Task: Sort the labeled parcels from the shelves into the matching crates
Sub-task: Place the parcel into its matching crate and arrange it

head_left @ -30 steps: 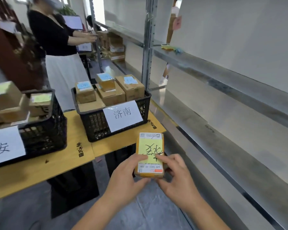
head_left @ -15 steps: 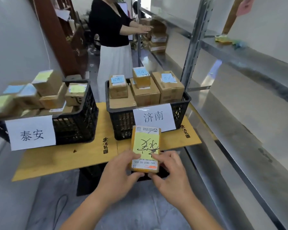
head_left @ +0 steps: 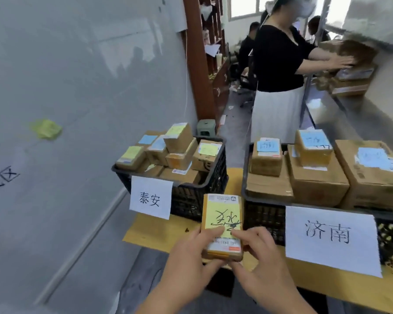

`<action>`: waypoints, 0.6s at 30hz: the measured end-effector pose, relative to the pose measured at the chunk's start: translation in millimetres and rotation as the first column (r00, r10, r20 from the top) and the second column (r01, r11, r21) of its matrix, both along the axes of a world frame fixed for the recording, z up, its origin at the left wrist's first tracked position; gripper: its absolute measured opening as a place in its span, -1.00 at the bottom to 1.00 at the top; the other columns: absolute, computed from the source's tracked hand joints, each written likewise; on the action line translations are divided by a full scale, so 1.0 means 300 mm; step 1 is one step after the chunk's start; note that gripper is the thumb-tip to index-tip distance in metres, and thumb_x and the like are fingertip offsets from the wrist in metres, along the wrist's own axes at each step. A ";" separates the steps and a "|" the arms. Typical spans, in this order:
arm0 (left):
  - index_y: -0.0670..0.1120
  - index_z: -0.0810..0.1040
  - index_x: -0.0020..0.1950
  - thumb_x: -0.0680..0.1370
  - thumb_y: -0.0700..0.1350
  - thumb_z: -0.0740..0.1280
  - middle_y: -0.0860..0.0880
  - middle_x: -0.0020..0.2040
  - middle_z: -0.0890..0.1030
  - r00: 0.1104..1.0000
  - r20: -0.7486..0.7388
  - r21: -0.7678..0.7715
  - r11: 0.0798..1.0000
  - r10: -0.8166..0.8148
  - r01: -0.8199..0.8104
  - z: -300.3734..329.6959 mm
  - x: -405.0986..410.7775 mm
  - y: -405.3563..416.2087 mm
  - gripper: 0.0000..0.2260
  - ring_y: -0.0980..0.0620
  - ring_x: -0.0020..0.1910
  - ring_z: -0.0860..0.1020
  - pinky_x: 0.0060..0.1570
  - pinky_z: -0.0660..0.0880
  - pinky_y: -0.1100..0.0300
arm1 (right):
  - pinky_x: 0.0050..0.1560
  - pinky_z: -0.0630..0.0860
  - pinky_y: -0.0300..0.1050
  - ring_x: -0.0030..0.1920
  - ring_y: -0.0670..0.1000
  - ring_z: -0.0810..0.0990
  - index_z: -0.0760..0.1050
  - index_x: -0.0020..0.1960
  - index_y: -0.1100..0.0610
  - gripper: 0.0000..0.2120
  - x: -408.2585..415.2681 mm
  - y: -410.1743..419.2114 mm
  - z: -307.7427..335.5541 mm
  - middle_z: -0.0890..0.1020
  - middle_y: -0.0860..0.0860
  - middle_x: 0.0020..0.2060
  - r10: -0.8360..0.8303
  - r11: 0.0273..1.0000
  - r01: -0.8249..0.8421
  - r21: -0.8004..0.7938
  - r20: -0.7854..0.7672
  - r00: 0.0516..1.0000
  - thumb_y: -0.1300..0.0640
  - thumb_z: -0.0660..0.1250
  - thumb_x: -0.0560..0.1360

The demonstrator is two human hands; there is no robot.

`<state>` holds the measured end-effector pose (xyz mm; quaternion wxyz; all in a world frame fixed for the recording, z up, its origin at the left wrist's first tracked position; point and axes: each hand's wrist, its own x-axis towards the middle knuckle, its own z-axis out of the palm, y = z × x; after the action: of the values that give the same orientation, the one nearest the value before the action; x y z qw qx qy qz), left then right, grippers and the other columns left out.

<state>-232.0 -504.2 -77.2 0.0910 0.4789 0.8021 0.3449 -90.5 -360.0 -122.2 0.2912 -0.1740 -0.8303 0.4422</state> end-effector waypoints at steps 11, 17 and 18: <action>0.56 0.39 0.26 0.35 -0.03 0.62 0.45 0.21 0.50 0.982 0.093 0.052 0.985 0.162 -0.167 -0.024 -0.514 -0.098 -0.29 0.37 0.21 0.48 0.06 0.38 0.53 | 0.10 0.57 -0.19 0.19 -0.15 0.51 0.43 0.36 -0.28 -0.44 -0.568 -0.016 0.029 0.38 -0.28 0.14 0.158 0.982 -0.160 0.095 0.036 0.987 -0.14 0.48 0.40; 0.53 0.40 0.26 0.35 -0.02 0.62 0.51 0.16 0.50 0.980 0.164 0.034 0.993 0.109 -0.116 -0.005 -0.880 -0.096 -0.32 0.33 0.16 0.53 0.07 0.47 0.43 | 0.12 0.51 -0.30 0.19 -0.19 0.49 0.37 0.40 -0.31 -0.45 -0.884 -0.030 0.065 0.31 -0.35 0.16 0.112 0.987 -0.122 0.104 0.093 0.989 -0.19 0.46 0.45; 0.54 0.42 0.25 0.36 -0.03 0.62 0.53 0.14 0.50 0.979 0.174 0.032 0.993 0.102 -0.109 0.000 -0.937 -0.092 -0.33 0.34 0.16 0.52 0.05 0.47 0.45 | 0.11 0.50 -0.32 0.18 -0.19 0.49 0.36 0.40 -0.31 -0.45 -0.936 -0.029 0.075 0.30 -0.37 0.15 0.109 0.987 -0.120 0.104 0.104 0.989 -0.19 0.45 0.47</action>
<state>-513.1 -531.9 -77.1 0.1315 0.4058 0.8082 0.4060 -371.3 -368.6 -99.8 0.2332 -0.1313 -0.8753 0.4028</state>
